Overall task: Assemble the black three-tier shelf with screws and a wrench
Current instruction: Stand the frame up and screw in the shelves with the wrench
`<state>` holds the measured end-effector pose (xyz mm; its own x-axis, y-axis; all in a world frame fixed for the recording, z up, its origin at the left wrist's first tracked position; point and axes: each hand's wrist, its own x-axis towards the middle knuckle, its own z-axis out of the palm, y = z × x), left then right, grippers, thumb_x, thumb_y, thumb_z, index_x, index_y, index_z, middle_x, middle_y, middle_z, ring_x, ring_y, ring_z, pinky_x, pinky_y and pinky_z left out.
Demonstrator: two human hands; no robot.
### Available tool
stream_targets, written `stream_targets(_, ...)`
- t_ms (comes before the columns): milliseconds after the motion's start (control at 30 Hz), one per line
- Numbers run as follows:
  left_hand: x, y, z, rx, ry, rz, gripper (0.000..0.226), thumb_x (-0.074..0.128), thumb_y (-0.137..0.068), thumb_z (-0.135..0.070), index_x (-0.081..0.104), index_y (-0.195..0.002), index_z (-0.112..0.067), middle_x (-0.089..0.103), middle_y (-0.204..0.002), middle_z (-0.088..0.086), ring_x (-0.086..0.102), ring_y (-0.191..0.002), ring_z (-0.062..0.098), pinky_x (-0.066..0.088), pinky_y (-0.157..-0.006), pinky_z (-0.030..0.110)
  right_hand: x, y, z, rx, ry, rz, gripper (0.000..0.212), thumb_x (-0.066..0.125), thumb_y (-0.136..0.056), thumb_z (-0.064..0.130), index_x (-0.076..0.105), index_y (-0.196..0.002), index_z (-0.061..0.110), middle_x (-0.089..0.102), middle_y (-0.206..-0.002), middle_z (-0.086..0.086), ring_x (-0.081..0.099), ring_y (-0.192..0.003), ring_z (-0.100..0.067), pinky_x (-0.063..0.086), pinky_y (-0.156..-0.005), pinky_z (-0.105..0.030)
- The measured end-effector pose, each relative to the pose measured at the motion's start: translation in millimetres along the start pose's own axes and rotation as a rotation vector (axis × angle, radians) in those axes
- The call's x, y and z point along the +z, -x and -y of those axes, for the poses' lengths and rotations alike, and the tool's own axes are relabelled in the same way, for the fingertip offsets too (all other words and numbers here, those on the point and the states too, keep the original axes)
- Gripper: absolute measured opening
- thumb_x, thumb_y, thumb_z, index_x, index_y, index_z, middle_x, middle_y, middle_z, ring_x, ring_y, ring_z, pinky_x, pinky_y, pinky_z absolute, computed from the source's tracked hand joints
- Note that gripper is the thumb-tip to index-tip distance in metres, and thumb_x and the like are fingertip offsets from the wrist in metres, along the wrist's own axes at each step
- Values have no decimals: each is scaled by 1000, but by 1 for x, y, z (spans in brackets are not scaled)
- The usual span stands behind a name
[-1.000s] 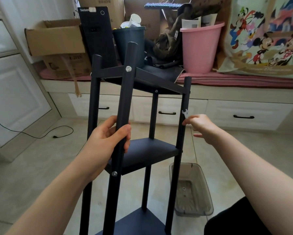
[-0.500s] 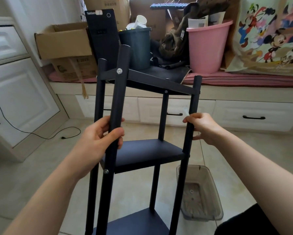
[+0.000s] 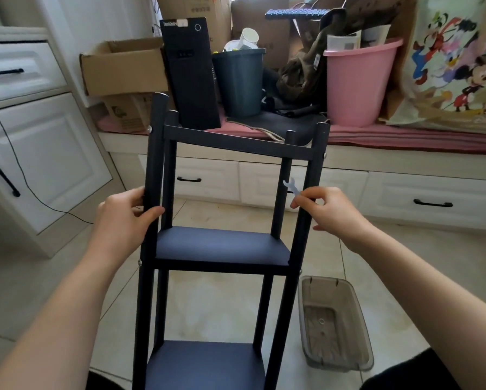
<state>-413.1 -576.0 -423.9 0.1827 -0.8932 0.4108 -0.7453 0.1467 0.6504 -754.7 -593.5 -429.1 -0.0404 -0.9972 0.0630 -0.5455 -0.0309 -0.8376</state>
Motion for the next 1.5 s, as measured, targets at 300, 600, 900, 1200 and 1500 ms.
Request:
stream_targets(300, 14, -3, 19, -72, 182, -39, 29, 75, -86, -3, 75, -113, -13, 73, -89, -7, 72, -93, 21, 55, -95, 46, -8, 6, 7, -87, -190, 2, 22, 61, -96, 26, 74, -78, 23, 60, -110, -7, 65, -93, -25, 63, -69, -40)
stream_targets(600, 40, 1, 21, -118, 282, -64, 32, 72, -89, 0, 72, -117, -16, 69, -89, -18, 67, -84, 1, 54, -85, 28, -18, 17, 9, -157, -168, 9, 22, 63, -95, 29, 76, -77, 30, 55, -102, 0, 66, -92, -25, 62, -68, -37)
stream_targets(900, 55, 4, -3, -211, 188, -80, 51, 67, -93, -6, 55, -141, -18, 67, -120, -3, 62, -118, 24, 50, -99, 39, -20, 21, 11, -173, -162, -12, 20, 63, -95, 25, 76, -81, 25, 54, -100, -1, 68, -89, -28, 62, -68, -36)
stream_targets(1200, 99, 67, -81, -130, 334, 161, 76, 68, -95, -14, 26, -158, -24, 25, -163, -9, 21, -150, 8, 17, -117, 19, -11, 31, 26, -293, -53, -28, 15, 65, -94, 22, 78, -87, 25, 56, -100, -6, 59, -97, -17, 45, -82, -10)
stream_targets(1500, 130, 90, -104, -153, 610, 505, 27, 67, -96, -25, 61, -122, -26, 65, -114, -16, 63, -98, -9, 47, -73, 4, -2, 41, 47, -360, -49, 24, 14, 66, -92, 19, 80, -91, 20, 58, -104, -17, 58, -99, -24, 46, -90, -29)
